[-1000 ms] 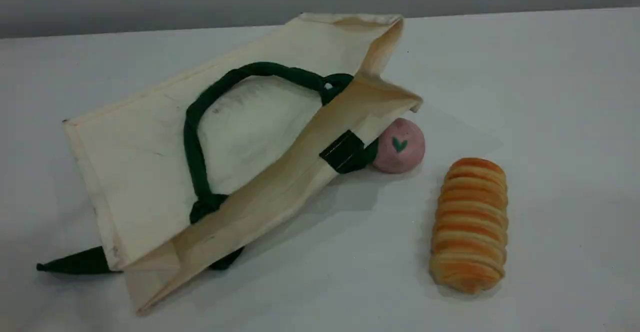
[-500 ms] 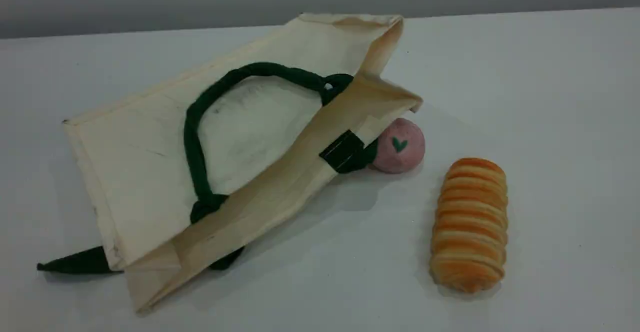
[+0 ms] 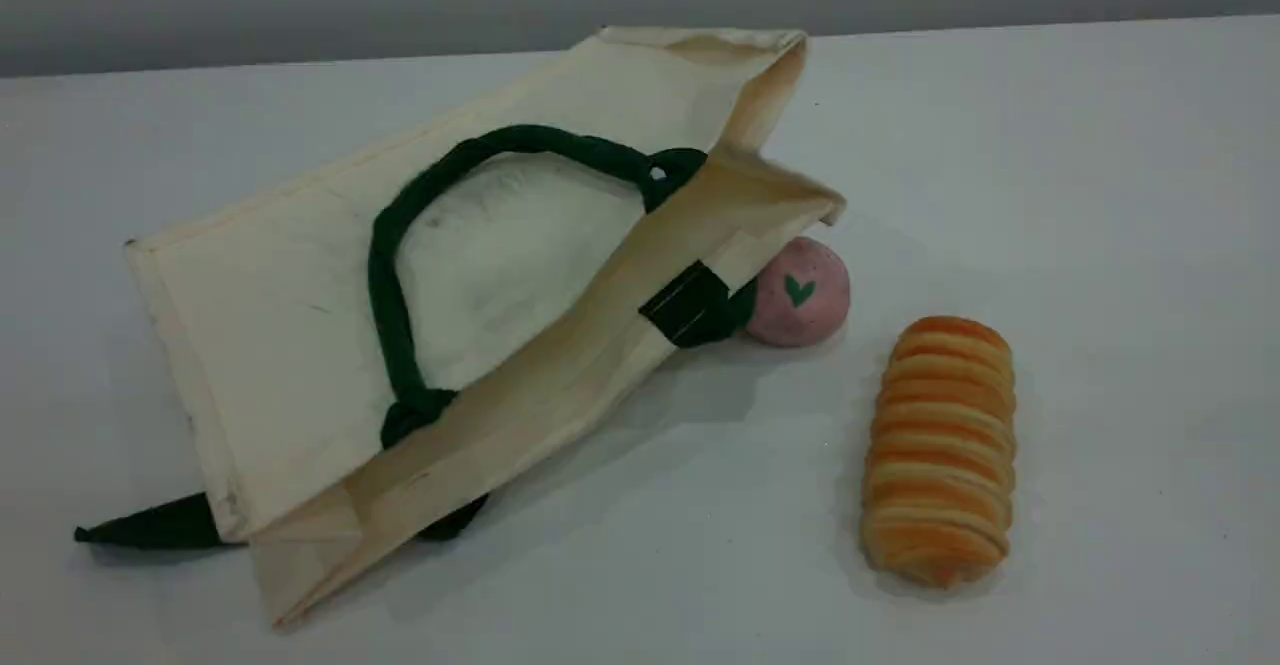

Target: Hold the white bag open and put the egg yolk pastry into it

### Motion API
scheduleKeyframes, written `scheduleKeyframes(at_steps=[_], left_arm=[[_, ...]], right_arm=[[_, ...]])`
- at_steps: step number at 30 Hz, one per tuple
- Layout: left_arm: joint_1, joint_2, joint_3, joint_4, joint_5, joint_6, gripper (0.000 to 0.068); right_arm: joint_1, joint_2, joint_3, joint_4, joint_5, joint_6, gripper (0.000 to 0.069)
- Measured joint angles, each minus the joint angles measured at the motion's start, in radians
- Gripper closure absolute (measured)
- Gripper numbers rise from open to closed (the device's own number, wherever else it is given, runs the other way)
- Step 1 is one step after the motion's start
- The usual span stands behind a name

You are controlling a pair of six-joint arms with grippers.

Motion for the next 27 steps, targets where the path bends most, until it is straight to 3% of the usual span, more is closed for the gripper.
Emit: scheduleKeyframes(at_steps=[7,12,20,23,27], left_arm=[[0.000,0.001,0.219,0.000,-0.069,-0.007,0.0198],[0.000,0.001,0.269,0.000,-0.091,-0.020,0.0198],[0.000,0.001,0.269,0.020,-0.097,-0.037,0.0198],[0.000,0.001,0.269,0.075,-0.088,-0.050,0.0198],[0.000,0.000,0.269,0.157,-0.056,-0.145,0.0198]], right_arm=[[0.000,0.000,0.211,0.000,-0.007,-0.002,0.0209],[0.000,0.000,0.349,-0.001,-0.074,-0.002,0.0209],[0.000,0.000,0.389,-0.008,-0.145,-0.002,0.0210],[0.000,0.000,0.388,-0.008,-0.153,-0.003,0.0210],[0.000,0.000,0.388,-0.008,-0.152,-0.003,0.0210]])
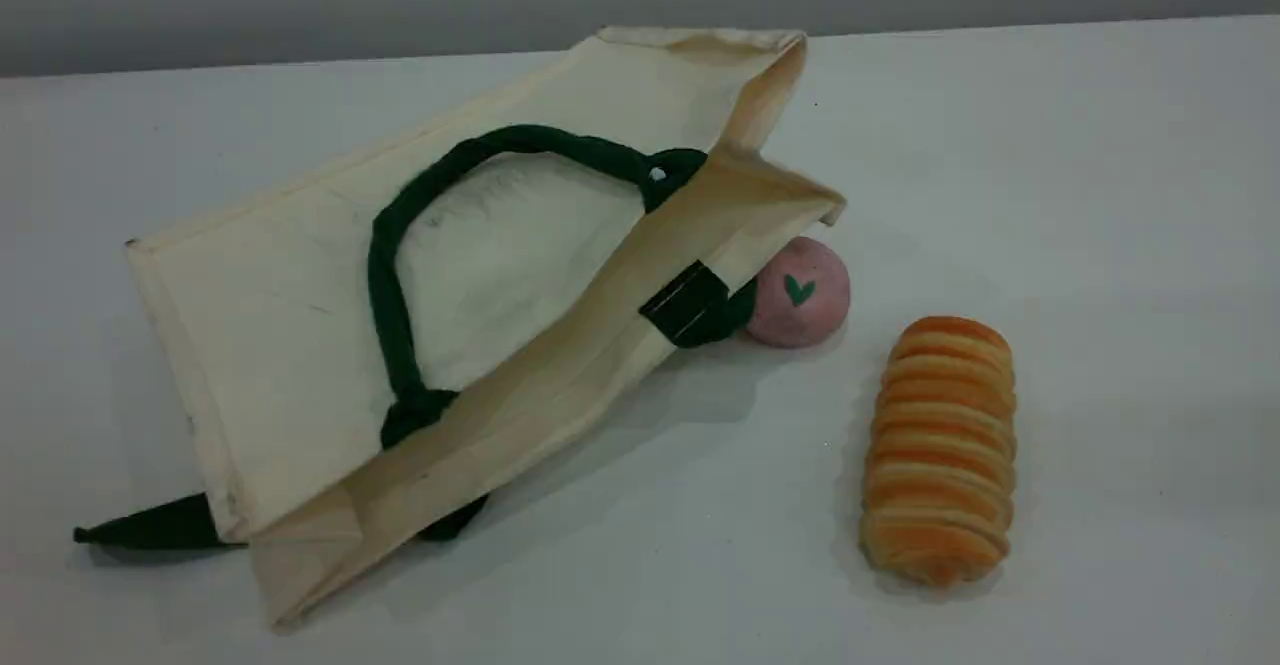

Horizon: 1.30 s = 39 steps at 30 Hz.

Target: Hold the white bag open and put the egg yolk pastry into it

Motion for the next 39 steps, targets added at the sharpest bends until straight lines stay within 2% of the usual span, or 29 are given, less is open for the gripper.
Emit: scheduleKeyframes(at_steps=[4,7,32,39], left_arm=[[0.000,0.000,0.030,0.101,0.008,-0.100,0.0198],[0.000,0.000,0.047,0.138,0.007,-0.148,0.0198],[0.002,-0.002,0.043,0.139,0.002,-0.149,0.0198],[0.070,-0.003,0.043,0.140,0.002,-0.149,0.0198]], right_arm=[[0.000,0.000,0.000,0.003,0.001,0.000,0.0210],[0.000,0.000,0.000,0.003,0.001,0.000,0.0210],[0.000,-0.002,-0.001,-0.023,0.002,-0.004,0.0211],[-0.079,-0.114,-0.001,-0.021,0.003,-0.004,0.0211]])
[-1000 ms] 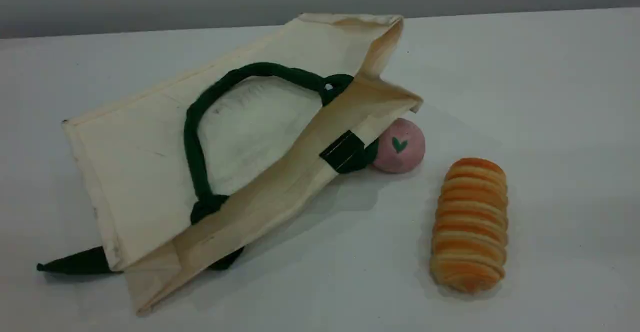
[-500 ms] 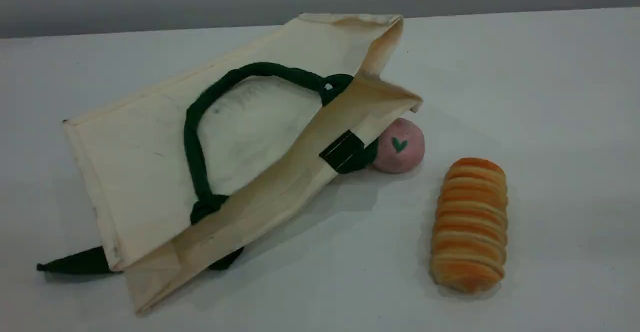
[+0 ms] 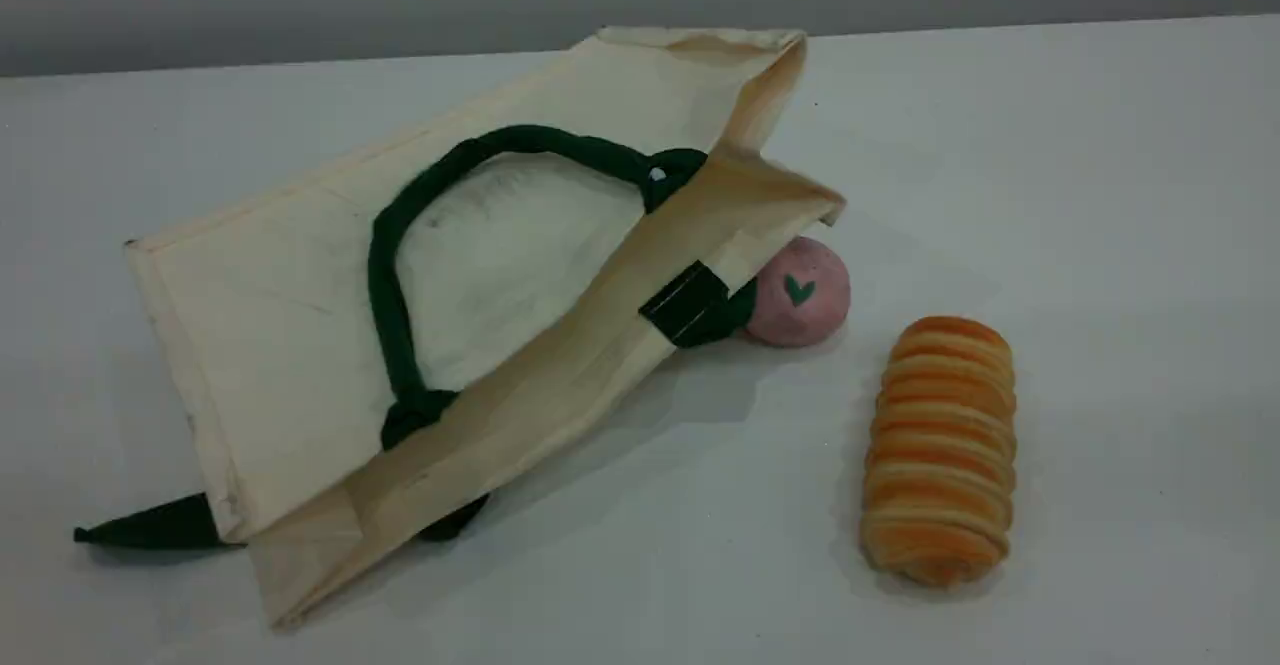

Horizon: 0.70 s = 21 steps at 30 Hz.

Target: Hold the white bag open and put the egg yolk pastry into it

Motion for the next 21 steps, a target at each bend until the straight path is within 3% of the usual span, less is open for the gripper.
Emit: scheduleKeyframes(at_steps=[6,21], left_arm=[[0.023,-0.050,0.000,0.000,0.000,0.000,0.0198],[-0.012,-0.145,0.000,-0.001,0.001,0.002,0.0198]], right_arm=[[-0.032,-0.159,0.000,0.000,0.003,0.000,0.0211],[-0.083,-0.164,0.000,0.000,0.000,0.001,0.0211]])
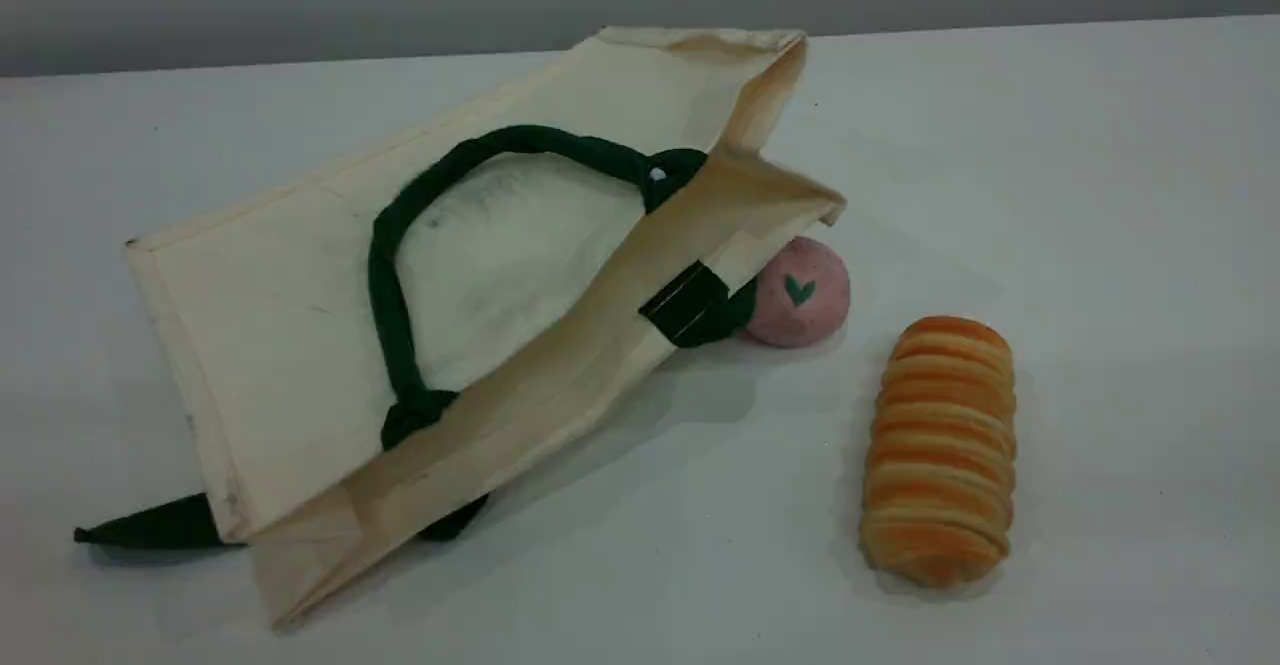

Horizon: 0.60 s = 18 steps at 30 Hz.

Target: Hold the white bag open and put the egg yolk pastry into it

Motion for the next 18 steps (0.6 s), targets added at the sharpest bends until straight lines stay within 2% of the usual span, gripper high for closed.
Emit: scheduleKeyframes(at_steps=[5,18], left_arm=[[-0.038,-0.052,0.000,0.000,0.000,0.000,0.0198],[-0.040,-0.050,0.000,-0.002,0.001,0.000,0.0198]], right_arm=[[-0.009,0.000,0.000,-0.001,-0.001,0.000,0.0211],[-0.005,0.000,0.000,0.000,-0.001,0.000,0.0211]])
